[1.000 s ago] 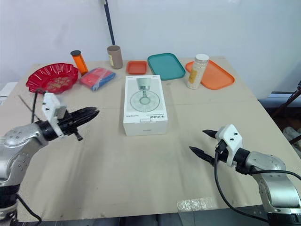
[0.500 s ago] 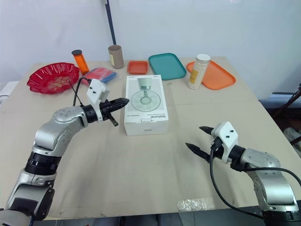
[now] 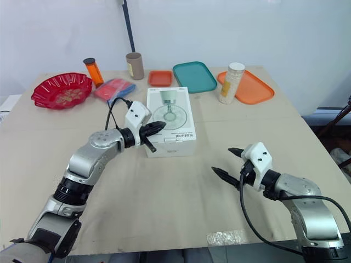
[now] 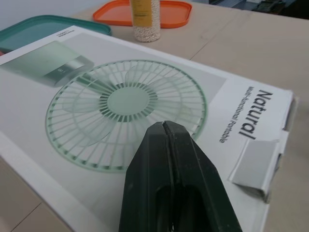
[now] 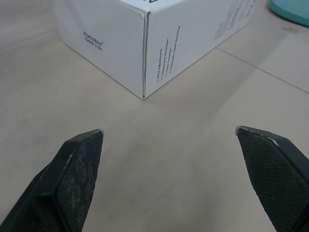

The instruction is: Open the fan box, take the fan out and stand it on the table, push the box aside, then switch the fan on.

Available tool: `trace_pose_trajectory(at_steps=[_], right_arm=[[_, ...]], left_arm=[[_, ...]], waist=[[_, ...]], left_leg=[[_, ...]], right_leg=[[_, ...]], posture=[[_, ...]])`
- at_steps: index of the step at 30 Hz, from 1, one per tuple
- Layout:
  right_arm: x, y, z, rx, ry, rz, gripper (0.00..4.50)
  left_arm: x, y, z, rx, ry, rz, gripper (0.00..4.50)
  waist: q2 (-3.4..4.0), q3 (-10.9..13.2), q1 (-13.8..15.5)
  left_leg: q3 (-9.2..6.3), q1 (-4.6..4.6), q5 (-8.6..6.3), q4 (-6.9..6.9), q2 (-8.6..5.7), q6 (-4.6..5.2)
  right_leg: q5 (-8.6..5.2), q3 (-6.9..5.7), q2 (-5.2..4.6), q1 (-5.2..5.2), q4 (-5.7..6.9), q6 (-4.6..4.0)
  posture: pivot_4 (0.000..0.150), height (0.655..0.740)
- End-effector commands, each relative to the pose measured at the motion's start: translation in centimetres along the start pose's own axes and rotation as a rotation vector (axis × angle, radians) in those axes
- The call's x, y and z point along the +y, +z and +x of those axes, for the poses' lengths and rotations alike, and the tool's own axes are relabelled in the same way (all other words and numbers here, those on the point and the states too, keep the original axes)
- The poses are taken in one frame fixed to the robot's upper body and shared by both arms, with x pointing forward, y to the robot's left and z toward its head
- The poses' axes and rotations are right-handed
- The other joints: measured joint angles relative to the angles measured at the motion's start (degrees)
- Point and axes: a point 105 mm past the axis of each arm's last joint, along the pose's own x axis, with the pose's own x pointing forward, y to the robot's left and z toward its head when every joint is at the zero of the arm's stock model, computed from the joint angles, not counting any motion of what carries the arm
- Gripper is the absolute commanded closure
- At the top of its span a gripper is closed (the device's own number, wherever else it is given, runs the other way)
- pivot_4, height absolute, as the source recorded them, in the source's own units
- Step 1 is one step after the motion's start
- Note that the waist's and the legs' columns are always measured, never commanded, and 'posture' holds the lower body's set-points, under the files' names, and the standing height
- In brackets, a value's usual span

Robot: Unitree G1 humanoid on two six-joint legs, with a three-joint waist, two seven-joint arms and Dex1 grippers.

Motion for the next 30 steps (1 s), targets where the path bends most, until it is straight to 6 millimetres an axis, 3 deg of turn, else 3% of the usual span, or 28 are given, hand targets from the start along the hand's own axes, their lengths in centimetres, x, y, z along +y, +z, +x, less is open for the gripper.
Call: trace_pose_trajectory(at_steps=[1, 10, 16, 20, 30], right_arm=[[0.3, 1.9, 0.2, -0.051, 0.018, -0.030, 0.00], [1.8, 5.6, 0.7, -0.121, 0.078, -0.089, 0.00], [2.8, 8.2, 2.1, -0.150, 0.098, -0.171, 0.00], [3.5, 8.7, 3.3, -0.142, 0.117, -0.215, 0.00], [2.8, 8.8, 7.4, -0.100, 0.087, -0.312, 0.00]], left_arm=[[0.6, 0.9, -0.1, -0.020, 0.040, 0.024, 4.46], [0.4, -0.3, -0.2, 0.029, 0.041, 0.025, 4.46], [-0.2, -0.9, -0.1, 0.064, 0.018, 0.028, 4.46], [-0.2, -0.8, 0.0, 0.067, 0.017, 0.024, 4.46], [-0.6, -0.8, 0.1, 0.072, 0.001, 0.021, 4.46]], waist=[[0.01, 0.0, 0.0], [0.00, 0.0, 0.0], [0.03, 0.0, 0.0], [0.02, 0.0, 0.0], [0.05, -0.1, 0.0]], left_leg=[[-0.01, 0.00, 0.00, 0.00, 0.00, 0.00], [-0.03, -0.01, 0.00, 0.02, -0.02, -0.01], [-0.05, 0.00, 0.00, 0.04, -0.02, -0.01], [-0.06, -0.02, 0.00, 0.04, -0.03, -0.01], [-0.11, -0.02, 0.15, 0.06, -0.04, -0.27]], right_leg=[[0.00, -0.01, -0.01, 0.00, 0.00, 0.00], [0.00, -0.03, -0.03, 0.01, 0.00, 0.01], [0.00, -0.04, -0.02, 0.02, 0.01, 0.01], [0.00, -0.06, -0.04, 0.02, 0.00, 0.02], [0.00, -0.09, -0.05, 0.01, 0.01, 0.01]], posture=[[0.150, 0.7255], [0.150, 0.7255], [0.150, 0.7255], [0.150, 0.7255], [0.150, 0.7255]])
